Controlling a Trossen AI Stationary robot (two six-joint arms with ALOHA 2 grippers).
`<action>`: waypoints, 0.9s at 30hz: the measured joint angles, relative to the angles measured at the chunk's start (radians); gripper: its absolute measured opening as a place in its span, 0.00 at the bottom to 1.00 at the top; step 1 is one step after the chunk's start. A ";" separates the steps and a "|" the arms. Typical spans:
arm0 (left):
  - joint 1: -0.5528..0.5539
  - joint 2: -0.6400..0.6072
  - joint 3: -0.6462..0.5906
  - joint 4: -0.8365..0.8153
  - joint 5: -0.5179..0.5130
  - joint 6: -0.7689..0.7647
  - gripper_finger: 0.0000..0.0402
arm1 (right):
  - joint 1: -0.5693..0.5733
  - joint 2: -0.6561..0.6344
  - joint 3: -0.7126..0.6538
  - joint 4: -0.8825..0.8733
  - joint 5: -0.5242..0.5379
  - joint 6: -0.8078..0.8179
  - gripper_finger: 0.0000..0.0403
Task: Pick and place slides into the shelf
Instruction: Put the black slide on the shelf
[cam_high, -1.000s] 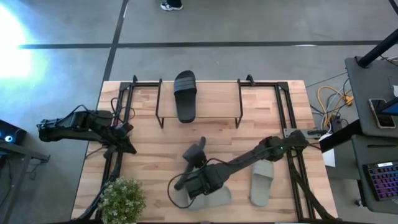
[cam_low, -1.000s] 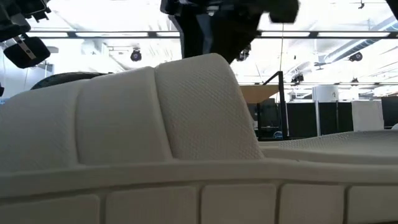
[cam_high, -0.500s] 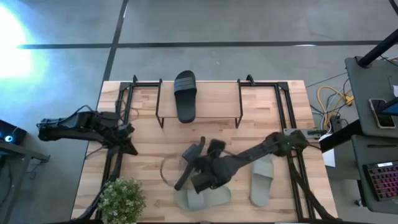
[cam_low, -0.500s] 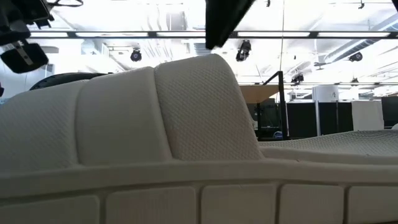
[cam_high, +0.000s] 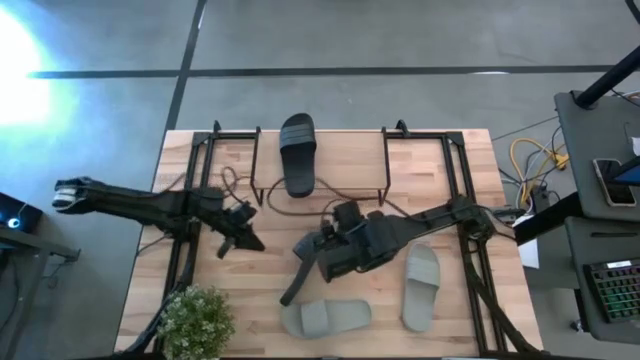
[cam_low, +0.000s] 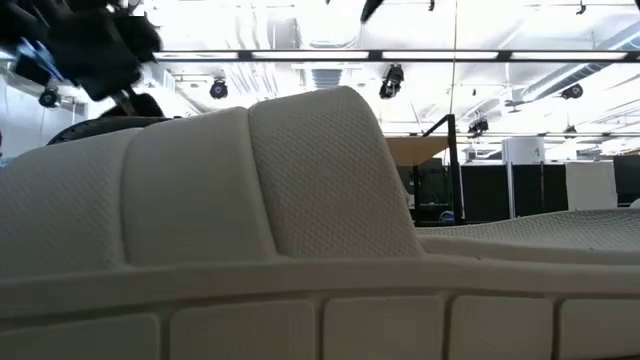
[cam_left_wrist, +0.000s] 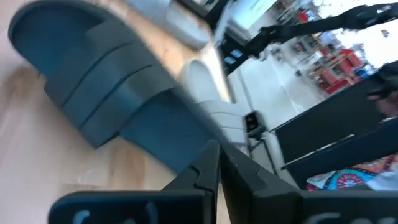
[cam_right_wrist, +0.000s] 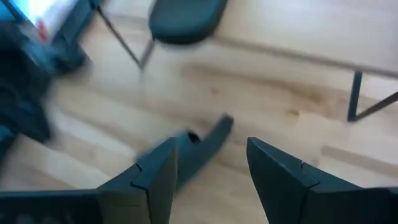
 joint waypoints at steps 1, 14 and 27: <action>-0.007 0.045 -0.004 0.043 -0.008 0.000 0.00 | 0.004 -0.009 0.000 0.000 0.035 0.025 0.45; -0.156 0.630 0.099 0.532 -0.141 0.027 0.00 | 0.033 -0.099 0.000 0.003 0.179 0.019 0.42; -0.210 0.792 0.377 0.586 -0.071 0.133 0.00 | 0.033 -0.097 0.000 0.009 0.145 -0.002 0.42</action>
